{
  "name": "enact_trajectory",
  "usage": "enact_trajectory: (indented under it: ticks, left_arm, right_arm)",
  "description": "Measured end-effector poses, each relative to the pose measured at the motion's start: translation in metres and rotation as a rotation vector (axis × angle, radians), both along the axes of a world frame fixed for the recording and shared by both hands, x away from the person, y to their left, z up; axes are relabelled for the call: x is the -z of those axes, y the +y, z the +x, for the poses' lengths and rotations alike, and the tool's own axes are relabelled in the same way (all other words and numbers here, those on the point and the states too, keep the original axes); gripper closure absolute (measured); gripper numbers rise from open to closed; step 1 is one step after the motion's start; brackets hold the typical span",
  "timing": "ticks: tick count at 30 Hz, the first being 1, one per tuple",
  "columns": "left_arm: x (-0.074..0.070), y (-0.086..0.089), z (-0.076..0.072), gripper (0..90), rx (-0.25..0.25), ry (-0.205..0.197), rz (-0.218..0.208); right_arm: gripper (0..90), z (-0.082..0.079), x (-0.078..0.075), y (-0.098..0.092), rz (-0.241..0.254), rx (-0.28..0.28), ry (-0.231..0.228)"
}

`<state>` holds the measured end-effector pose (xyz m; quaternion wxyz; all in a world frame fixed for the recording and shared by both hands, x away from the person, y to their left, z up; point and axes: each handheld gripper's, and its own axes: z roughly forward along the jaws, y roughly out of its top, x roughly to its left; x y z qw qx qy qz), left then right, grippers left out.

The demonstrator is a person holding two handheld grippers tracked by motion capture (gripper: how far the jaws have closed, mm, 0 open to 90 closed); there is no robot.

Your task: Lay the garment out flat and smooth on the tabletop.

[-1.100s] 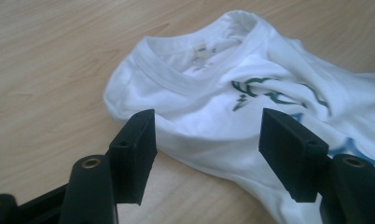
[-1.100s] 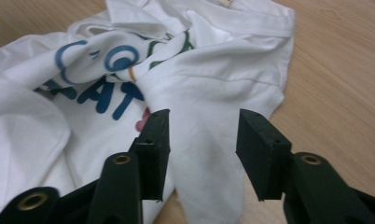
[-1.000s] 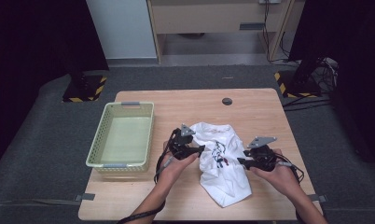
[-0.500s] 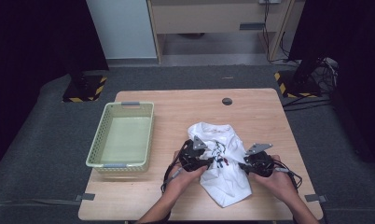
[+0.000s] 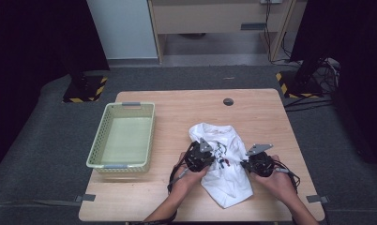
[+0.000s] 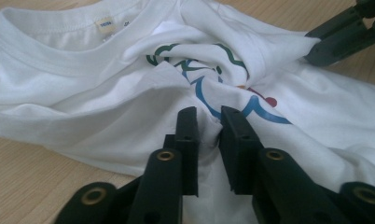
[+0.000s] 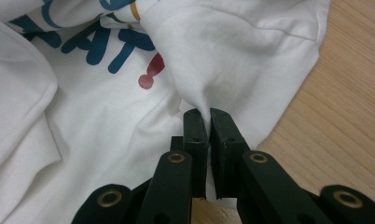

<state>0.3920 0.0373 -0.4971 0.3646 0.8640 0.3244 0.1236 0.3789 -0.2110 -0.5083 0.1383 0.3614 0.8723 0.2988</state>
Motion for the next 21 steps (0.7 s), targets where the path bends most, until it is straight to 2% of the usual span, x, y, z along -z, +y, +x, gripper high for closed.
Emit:
enact_trajectory:
  ticks: [3, 11, 16, 18, 21]
  left_arm:
    - [0.000, 0.003, 0.002, 84.9, 0.002, 0.007, 0.002]
    - [-0.006, 0.017, 0.002, 85.4, -0.026, -0.017, 0.007]
    - [-0.009, 0.028, 0.002, 85.5, -0.049, -0.037, 0.043]
    - [-0.008, 0.037, 0.003, 85.6, -0.065, -0.043, 0.082]
    - [-0.005, 0.046, 0.003, 85.7, -0.075, -0.036, 0.102]
  right_arm:
    - [86.7, 0.001, -0.001, -0.001, 0.001, -0.001, 0.000]
    - [87.7, 0.002, -0.003, -0.004, 0.018, 0.023, -0.001]
    - [87.8, 0.006, -0.004, -0.013, 0.019, 0.056, 0.004]
    - [87.8, 0.007, -0.003, -0.018, 0.018, 0.069, 0.009]
    - [87.8, 0.008, -0.001, -0.025, 0.009, 0.088, 0.014]
